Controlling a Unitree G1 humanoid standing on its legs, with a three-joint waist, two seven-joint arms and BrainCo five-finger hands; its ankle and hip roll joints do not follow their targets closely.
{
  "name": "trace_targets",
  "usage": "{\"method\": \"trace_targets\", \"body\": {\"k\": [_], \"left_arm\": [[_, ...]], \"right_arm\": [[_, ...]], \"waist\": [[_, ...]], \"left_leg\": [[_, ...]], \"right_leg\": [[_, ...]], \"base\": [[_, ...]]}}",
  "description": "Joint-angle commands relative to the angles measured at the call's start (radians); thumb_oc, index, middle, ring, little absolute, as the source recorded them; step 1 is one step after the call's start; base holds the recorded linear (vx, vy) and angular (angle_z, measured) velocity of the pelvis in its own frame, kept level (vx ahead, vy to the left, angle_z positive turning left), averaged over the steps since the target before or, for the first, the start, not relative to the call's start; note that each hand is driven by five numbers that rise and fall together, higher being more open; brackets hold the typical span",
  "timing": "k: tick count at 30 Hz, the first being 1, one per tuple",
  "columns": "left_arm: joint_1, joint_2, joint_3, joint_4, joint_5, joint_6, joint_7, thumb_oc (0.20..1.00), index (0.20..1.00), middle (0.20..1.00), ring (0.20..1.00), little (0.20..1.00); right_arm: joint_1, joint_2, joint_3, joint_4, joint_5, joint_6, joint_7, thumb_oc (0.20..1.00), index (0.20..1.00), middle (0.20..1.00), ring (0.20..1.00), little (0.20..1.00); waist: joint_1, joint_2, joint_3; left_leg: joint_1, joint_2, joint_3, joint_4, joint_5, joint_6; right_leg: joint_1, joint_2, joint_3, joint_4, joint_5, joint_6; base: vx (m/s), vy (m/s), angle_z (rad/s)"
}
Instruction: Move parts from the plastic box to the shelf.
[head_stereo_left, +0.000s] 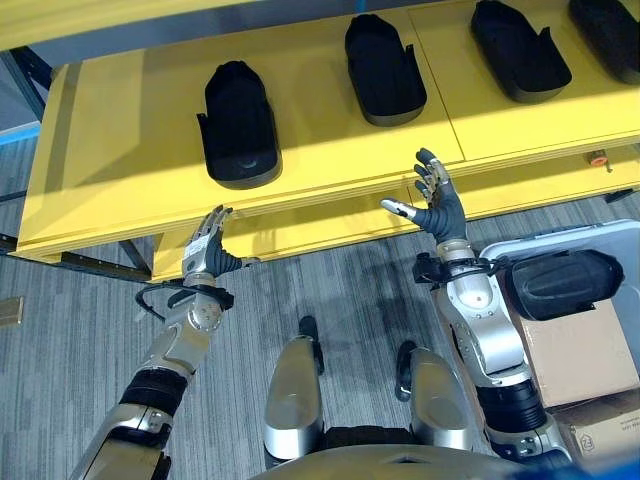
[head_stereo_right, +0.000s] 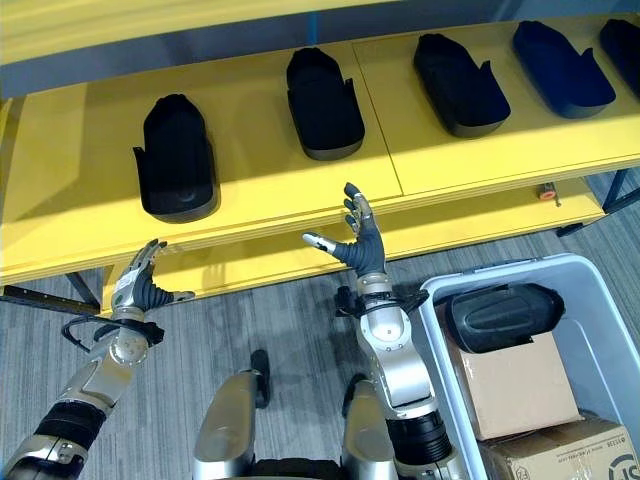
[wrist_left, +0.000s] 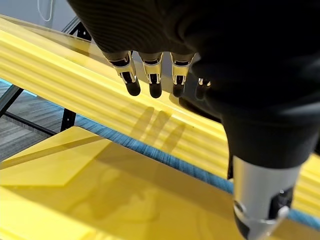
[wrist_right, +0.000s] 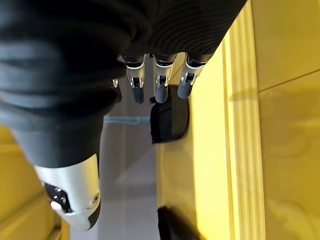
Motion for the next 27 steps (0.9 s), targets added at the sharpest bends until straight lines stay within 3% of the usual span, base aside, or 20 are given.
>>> {"method": "trace_targets", "body": {"k": [1, 27], "left_arm": [[0.022, 0.069, 0.017, -0.051, 0.018, 0.002, 0.044, 1.0, 1.0, 1.0, 1.0, 1.0], [-0.054, 0.099, -0.031, 0.014, 0.015, 0.044, 0.058, 1.0, 1.0, 1.0, 1.0, 1.0]], "right_arm": [[-0.045, 0.038, -0.035, -0.041, -0.01, -0.03, -0.002, 1.0, 1.0, 1.0, 1.0, 1.0], [-0.029, 0.082, -0.045, -0.038, -0.001, -0.001, 0.019, 1.0, 1.0, 1.0, 1.0, 1.0]], "waist": [[0.005, -0.018, -0.019], [-0.008, -0.049, -0.019]], "left_leg": [[0.124, 0.042, -0.003, -0.074, 0.214, -0.073], [0.084, 0.05, -0.007, -0.051, 0.208, -0.081]], "right_leg": [[0.003, -0.088, 0.056, 0.023, 0.325, 0.026], [-0.031, -0.091, 0.057, 0.04, 0.323, 0.014]], "base": [[0.0, 0.0, 0.0], [0.0, 0.0, 0.0]]}}
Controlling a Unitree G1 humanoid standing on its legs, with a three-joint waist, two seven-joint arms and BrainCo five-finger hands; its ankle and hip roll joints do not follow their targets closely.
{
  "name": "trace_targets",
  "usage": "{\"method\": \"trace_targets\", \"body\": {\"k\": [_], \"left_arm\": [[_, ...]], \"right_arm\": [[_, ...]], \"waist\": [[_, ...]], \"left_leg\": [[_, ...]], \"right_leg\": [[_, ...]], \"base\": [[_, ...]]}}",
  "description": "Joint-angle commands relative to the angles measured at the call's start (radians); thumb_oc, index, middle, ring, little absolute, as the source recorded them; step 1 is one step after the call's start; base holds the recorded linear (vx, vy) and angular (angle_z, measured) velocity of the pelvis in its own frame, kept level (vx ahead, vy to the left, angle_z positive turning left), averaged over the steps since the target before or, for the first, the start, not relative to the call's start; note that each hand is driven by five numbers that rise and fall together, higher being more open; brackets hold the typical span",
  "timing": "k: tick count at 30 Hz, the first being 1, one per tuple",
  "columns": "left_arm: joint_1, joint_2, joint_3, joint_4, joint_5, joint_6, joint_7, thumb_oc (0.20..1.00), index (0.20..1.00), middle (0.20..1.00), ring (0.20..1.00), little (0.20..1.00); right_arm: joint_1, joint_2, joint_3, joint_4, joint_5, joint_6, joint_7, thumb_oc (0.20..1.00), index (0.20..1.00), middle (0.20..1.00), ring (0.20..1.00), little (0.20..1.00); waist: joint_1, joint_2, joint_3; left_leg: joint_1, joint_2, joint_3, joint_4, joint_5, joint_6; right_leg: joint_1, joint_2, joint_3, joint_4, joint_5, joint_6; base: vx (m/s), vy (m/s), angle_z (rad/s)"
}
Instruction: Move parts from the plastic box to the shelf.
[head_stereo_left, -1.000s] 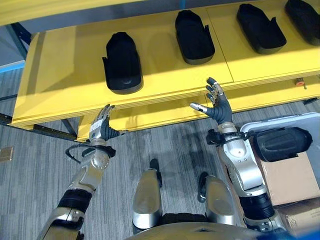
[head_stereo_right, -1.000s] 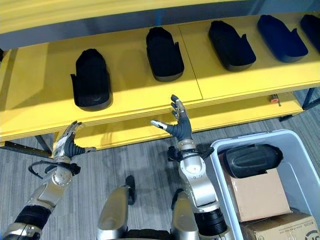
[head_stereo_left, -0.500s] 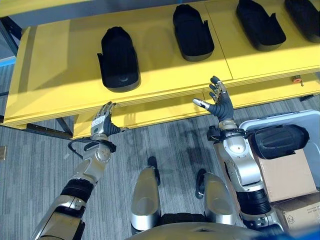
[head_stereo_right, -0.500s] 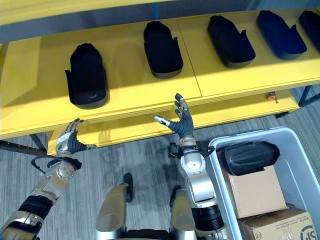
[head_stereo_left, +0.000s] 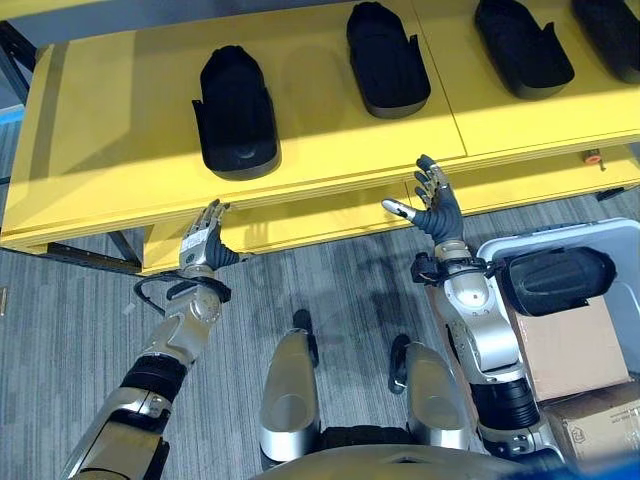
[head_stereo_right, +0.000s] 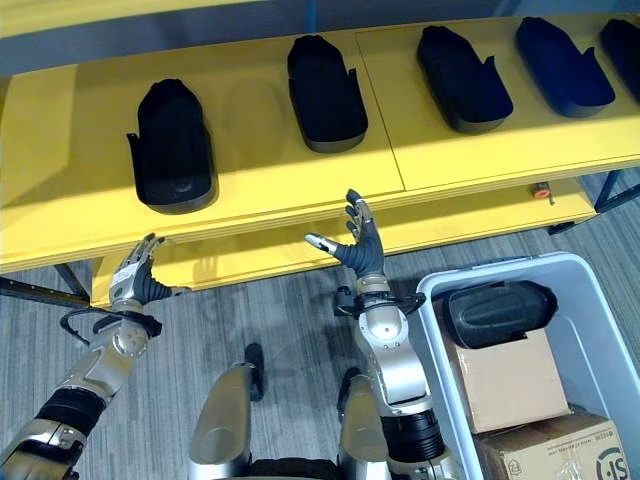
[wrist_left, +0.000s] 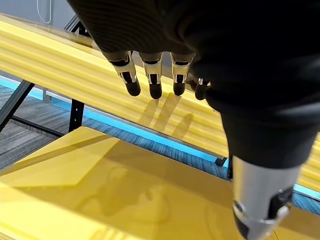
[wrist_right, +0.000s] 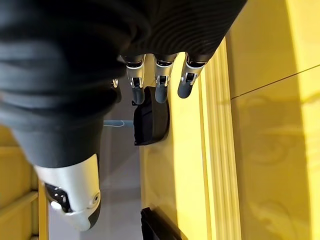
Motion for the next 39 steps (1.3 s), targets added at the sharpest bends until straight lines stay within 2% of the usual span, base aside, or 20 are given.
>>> {"method": "trace_targets", "body": {"k": [1, 24, 32, 39], "left_arm": [[-0.035, 0.074, -0.006, 0.012, 0.013, 0.002, 0.027, 1.0, 1.0, 1.0, 1.0, 1.0], [-0.189, 0.141, -0.125, 0.007, 0.03, 0.02, 0.002, 1.0, 1.0, 1.0, 1.0, 1.0], [-0.2, 0.155, -0.147, -0.045, 0.045, 0.023, -0.011, 1.0, 1.0, 1.0, 1.0, 1.0], [-0.242, 0.16, -0.198, -0.004, 0.04, 0.027, -0.025, 1.0, 1.0, 1.0, 1.0, 1.0]], "right_arm": [[-0.029, 0.049, -0.035, -0.057, 0.003, -0.032, 0.003, 1.0, 1.0, 1.0, 1.0, 1.0], [-0.026, 0.045, -0.044, -0.048, -0.002, -0.022, 0.009, 1.0, 1.0, 1.0, 1.0, 1.0], [-0.018, 0.042, -0.052, -0.058, -0.002, -0.02, 0.011, 1.0, 1.0, 1.0, 1.0, 1.0], [-0.013, 0.036, -0.059, -0.056, -0.007, -0.018, 0.011, 1.0, 1.0, 1.0, 1.0, 1.0]], "waist": [[-0.011, -0.018, -0.023], [-0.037, -0.021, -0.023], [-0.041, -0.018, -0.023], [-0.048, -0.017, -0.023]], "left_leg": [[0.124, 0.05, -0.006, -0.086, 0.219, -0.086], [0.123, 0.046, -0.004, -0.088, 0.221, -0.095], [0.124, 0.044, -0.003, -0.089, 0.222, -0.094], [0.118, 0.044, -0.003, -0.086, 0.223, -0.096]], "right_leg": [[-0.001, -0.087, 0.053, 0.025, 0.322, 0.013], [-0.01, -0.103, 0.059, 0.027, 0.325, 0.014], [-0.015, -0.106, 0.06, 0.034, 0.326, 0.015], [-0.023, -0.108, 0.062, 0.035, 0.328, 0.015]], "base": [[0.0, 0.0, 0.0], [0.0, 0.0, 0.0], [0.0, -0.002, -0.01], [0.0, 0.0, 0.0]]}}
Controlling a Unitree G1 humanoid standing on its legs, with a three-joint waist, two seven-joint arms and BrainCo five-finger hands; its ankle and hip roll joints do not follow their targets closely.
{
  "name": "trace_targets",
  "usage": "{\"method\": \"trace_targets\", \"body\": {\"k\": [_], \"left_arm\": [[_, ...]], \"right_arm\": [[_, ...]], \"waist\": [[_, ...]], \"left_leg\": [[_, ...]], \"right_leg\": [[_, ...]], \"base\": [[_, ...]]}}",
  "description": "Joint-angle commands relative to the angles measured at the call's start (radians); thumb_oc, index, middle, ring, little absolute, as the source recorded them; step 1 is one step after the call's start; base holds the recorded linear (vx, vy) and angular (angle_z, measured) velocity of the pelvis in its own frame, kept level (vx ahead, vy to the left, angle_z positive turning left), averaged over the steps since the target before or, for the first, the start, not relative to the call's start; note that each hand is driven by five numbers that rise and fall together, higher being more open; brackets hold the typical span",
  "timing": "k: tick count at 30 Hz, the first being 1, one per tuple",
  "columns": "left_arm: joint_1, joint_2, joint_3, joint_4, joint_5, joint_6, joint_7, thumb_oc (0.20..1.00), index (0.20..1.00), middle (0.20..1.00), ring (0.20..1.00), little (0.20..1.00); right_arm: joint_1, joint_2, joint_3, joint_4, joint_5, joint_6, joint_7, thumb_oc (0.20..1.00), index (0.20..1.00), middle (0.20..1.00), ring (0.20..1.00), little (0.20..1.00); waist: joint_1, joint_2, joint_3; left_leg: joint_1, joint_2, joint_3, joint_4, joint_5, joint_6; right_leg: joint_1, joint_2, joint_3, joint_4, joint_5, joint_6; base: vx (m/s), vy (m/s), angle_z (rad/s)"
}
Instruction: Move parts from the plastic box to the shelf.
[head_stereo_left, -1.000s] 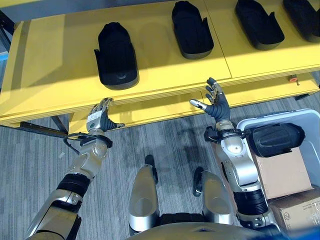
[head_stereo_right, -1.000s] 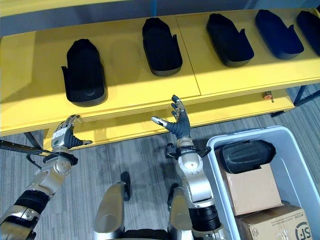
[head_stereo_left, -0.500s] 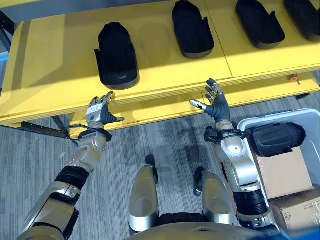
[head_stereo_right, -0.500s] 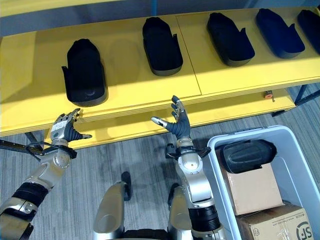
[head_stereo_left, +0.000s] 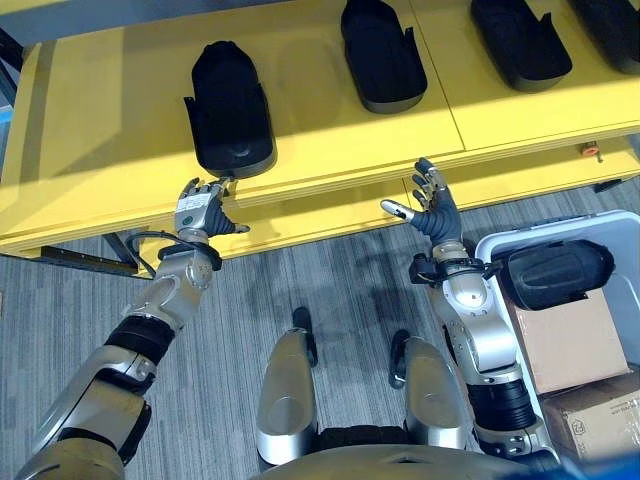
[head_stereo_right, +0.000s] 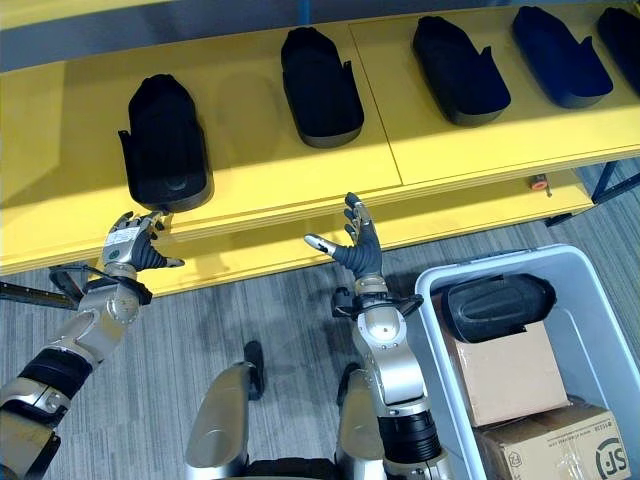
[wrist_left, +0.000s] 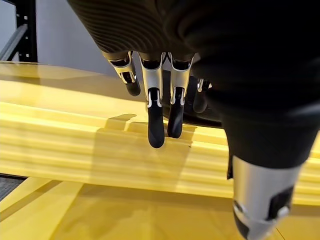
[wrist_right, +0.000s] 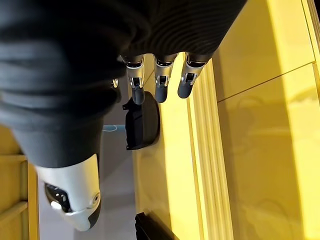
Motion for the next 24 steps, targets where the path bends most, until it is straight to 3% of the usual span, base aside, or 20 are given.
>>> {"method": "trace_targets", "body": {"k": [1, 9, 24], "left_arm": [[-0.055, 0.018, -0.023, -0.025, 0.02, -0.02, -0.012, 1.0, 1.0, 1.0, 1.0, 1.0], [-0.112, 0.034, -0.074, 0.011, 0.012, -0.016, -0.022, 1.0, 1.0, 1.0, 1.0, 1.0], [-0.173, 0.043, -0.069, -0.002, 0.002, 0.007, -0.021, 1.0, 1.0, 1.0, 1.0, 1.0]], "right_arm": [[-0.019, 0.007, -0.044, -0.057, -0.008, -0.038, 0.004, 1.0, 1.0, 1.0, 1.0, 1.0], [-0.022, 0.002, -0.048, -0.057, -0.014, -0.036, 0.006, 1.0, 1.0, 1.0, 1.0, 1.0], [-0.014, -0.003, -0.051, -0.058, -0.013, -0.038, 0.016, 1.0, 1.0, 1.0, 1.0, 1.0]], "waist": [[-0.03, -0.004, -0.023], [-0.038, -0.007, -0.023], [-0.043, -0.013, -0.023]], "left_leg": [[0.134, 0.064, -0.015, -0.084, 0.221, -0.1], [0.122, 0.064, -0.017, -0.081, 0.222, -0.103], [0.114, 0.064, -0.019, -0.078, 0.22, -0.109]], "right_leg": [[0.009, -0.083, 0.052, 0.008, 0.333, 0.012], [-0.006, -0.088, 0.057, 0.013, 0.332, 0.01], [-0.017, -0.093, 0.06, 0.016, 0.334, 0.007]], "base": [[0.0, 0.0, 0.0], [0.0, -0.003, -0.03], [0.0, 0.0, 0.0]]}}
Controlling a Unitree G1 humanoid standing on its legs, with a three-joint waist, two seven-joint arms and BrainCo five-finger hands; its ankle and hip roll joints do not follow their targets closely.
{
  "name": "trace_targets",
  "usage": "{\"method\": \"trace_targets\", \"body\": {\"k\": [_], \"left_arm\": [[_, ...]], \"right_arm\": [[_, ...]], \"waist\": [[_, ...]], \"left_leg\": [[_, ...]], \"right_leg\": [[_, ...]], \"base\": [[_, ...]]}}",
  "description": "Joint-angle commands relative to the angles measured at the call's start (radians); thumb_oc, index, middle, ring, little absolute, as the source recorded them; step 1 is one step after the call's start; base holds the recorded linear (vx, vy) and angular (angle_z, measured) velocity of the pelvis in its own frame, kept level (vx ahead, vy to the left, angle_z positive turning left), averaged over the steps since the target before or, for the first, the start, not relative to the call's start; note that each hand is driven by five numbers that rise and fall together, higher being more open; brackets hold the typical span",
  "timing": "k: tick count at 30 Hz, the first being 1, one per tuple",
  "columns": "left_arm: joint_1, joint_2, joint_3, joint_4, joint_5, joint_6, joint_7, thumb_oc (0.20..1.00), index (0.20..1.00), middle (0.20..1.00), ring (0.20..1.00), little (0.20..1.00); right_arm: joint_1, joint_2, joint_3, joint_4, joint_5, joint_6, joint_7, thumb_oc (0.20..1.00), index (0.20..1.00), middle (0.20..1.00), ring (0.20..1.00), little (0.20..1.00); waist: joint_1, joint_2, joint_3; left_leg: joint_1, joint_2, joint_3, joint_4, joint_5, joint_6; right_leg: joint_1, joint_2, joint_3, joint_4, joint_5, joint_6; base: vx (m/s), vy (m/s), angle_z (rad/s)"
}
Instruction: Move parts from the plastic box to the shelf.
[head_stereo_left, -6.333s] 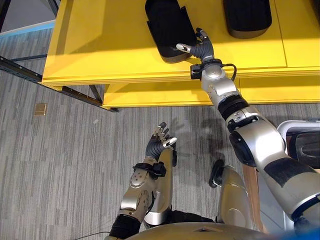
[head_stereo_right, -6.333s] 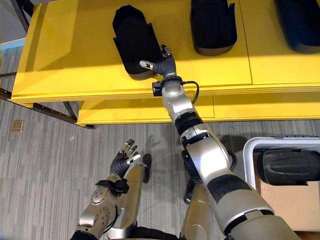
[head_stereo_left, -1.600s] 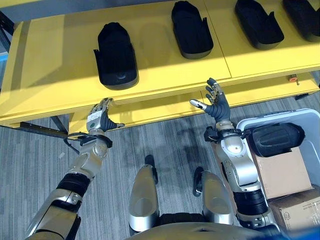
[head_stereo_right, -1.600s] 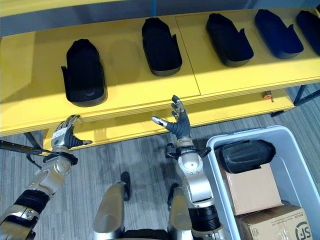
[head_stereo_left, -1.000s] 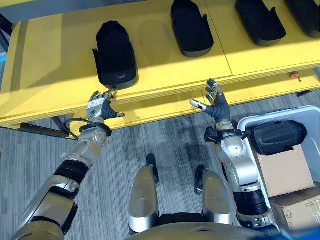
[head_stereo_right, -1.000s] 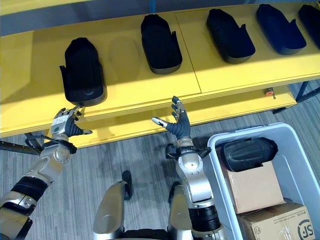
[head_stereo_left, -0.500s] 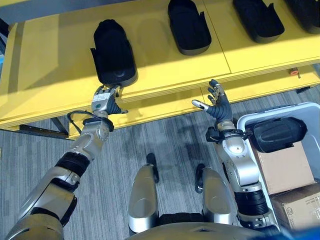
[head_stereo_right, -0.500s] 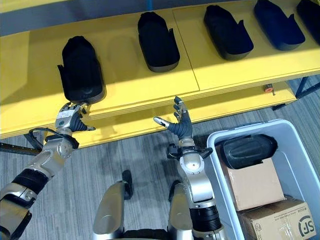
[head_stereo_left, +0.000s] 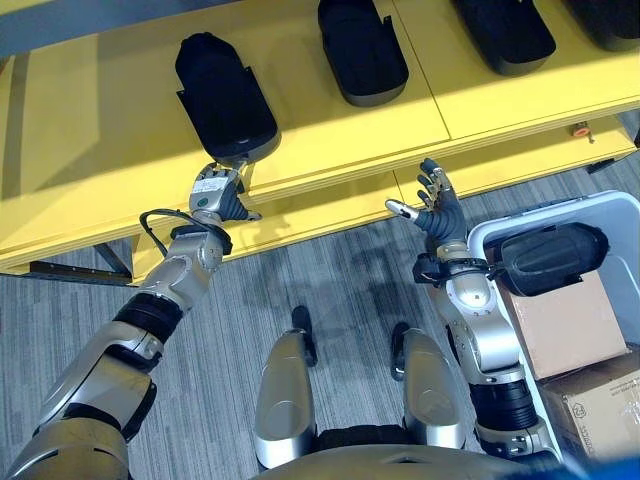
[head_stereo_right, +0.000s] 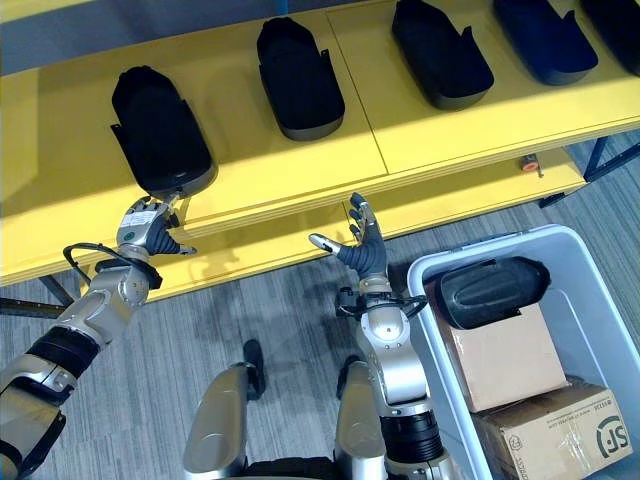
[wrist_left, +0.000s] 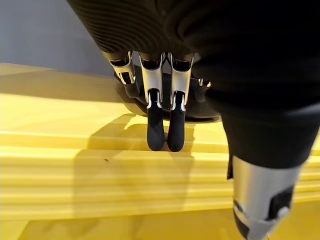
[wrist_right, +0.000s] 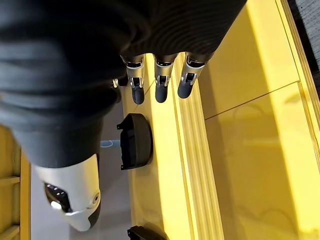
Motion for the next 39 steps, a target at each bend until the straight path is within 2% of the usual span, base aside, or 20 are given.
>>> {"method": "trace_targets", "body": {"k": [1, 5, 13, 18, 23, 25, 33, 37, 39], "left_arm": [[-0.055, 0.033, 0.026, -0.029, -0.002, 0.01, 0.016, 1.0, 1.0, 1.0, 1.0, 1.0], [-0.047, 0.033, 0.042, -0.031, -0.005, 0.015, 0.021, 1.0, 1.0, 1.0, 1.0, 1.0], [0.133, 0.006, 0.162, -0.176, 0.014, 0.016, 0.016, 1.0, 1.0, 1.0, 1.0, 1.0], [0.307, -0.035, 0.271, -0.363, 0.04, 0.013, -0.002, 1.0, 1.0, 1.0, 1.0, 1.0], [0.407, -0.072, 0.322, -0.561, 0.056, 0.007, -0.035, 1.0, 1.0, 1.0, 1.0, 1.0], [0.417, -0.077, 0.326, -0.59, 0.057, 0.009, -0.044, 1.0, 1.0, 1.0, 1.0, 1.0], [0.373, -0.115, 0.316, -0.73, 0.059, -0.003, -0.065, 1.0, 1.0, 1.0, 1.0, 1.0], [0.241, -0.146, 0.253, -0.706, 0.057, -0.009, -0.063, 1.0, 1.0, 1.0, 1.0, 1.0], [0.097, -0.188, 0.182, -0.618, 0.054, -0.008, -0.053, 1.0, 1.0, 1.0, 1.0, 1.0]], "right_arm": [[-0.013, 0.002, -0.038, -0.058, -0.004, -0.039, 0.017, 1.0, 1.0, 1.0, 1.0, 1.0], [-0.008, 0.004, -0.039, -0.065, -0.003, -0.038, 0.02, 1.0, 1.0, 1.0, 1.0, 1.0], [0.009, 0.011, -0.049, -0.086, 0.0, -0.036, 0.027, 1.0, 1.0, 1.0, 1.0, 1.0], [0.018, 0.011, -0.061, -0.113, -0.002, -0.037, 0.029, 1.0, 1.0, 1.0, 1.0, 1.0], [0.036, 0.013, -0.07, -0.138, -0.006, -0.042, 0.028, 1.0, 1.0, 1.0, 1.0, 1.0], [0.038, 0.014, -0.07, -0.142, -0.006, -0.043, 0.029, 1.0, 1.0, 1.0, 1.0, 1.0], [0.049, 0.013, -0.082, -0.171, -0.016, -0.062, 0.03, 1.0, 1.0, 1.0, 1.0, 1.0], [0.046, 0.016, -0.072, -0.17, -0.02, -0.069, 0.03, 1.0, 1.0, 1.0, 1.0, 1.0], [0.037, 0.021, -0.058, -0.162, -0.023, -0.072, 0.028, 1.0, 1.0, 1.0, 1.0, 1.0]], "waist": [[0.004, -0.012, -0.024], [0.004, -0.012, -0.024], [0.011, -0.011, -0.024], [0.023, -0.002, -0.024], [0.031, 0.006, -0.024], [0.031, 0.007, -0.024], [0.03, 0.011, -0.024], [0.02, 0.007, -0.024], [0.01, 0.002, -0.024]], "left_leg": [[0.129, 0.066, -0.034, -0.067, 0.209, -0.108], [0.127, 0.065, -0.034, -0.066, 0.208, -0.108], [0.119, 0.066, -0.035, -0.059, 0.207, -0.106], [0.104, 0.07, -0.038, -0.05, 0.205, -0.1], [0.09, 0.073, -0.038, -0.042, 0.204, -0.094], [0.087, 0.074, -0.038, -0.04, 0.204, -0.093], [0.077, 0.079, -0.039, -0.038, 0.205, -0.092], [0.081, 0.079, -0.039, -0.04, 0.206, -0.095], [0.089, 0.077, -0.04, -0.044, 0.206, -0.096]], "right_leg": [[0.021, -0.091, 0.043, -0.009, 0.341, 0.01], [0.019, -0.091, 0.043, -0.008, 0.341, 0.01], [0.015, -0.09, 0.042, -0.004, 0.345, 0.009], [0.003, -0.086, 0.046, -0.002, 0.348, 0.01], [-0.007, -0.085, 0.045, -0.001, 0.351, 0.008], [-0.006, -0.084, 0.044, -0.001, 0.352, 0.008], [-0.012, -0.085, 0.04, -0.003, 0.353, 0.008], [-0.008, -0.088, 0.038, -0.008, 0.352, 0.006], [-0.008, -0.09, 0.039, -0.005, 0.349, 0.004]], "base": [[0.0, 0.0, 0.0], [0.0, 0.0, 0.0], [0.0, 0.0, 0.0], [0.0, 0.0, 0.0], [0.0, 0.0, 0.0], [0.0, 0.0, 0.0], [0.0, 0.0, 0.0], [0.0, 0.0, 0.0], [0.0, 0.0, 0.0]]}}
